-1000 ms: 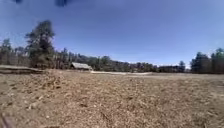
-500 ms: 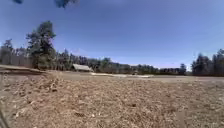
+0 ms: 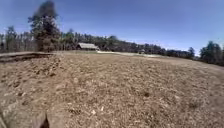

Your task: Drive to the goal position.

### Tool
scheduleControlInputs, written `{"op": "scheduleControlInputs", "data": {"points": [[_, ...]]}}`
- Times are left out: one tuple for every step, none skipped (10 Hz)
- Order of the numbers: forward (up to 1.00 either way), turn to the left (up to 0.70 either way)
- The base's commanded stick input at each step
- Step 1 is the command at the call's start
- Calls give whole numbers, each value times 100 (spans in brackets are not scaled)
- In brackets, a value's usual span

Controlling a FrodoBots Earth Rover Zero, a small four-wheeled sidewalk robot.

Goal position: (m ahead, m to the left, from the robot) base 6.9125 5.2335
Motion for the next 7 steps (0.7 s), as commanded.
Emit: {"op": "scheduleControlInputs", "data": {"points": [[70, 0], [70, 0], [70, 0], [70, 0], [70, 0], [70, 0], [70, 0]]}}
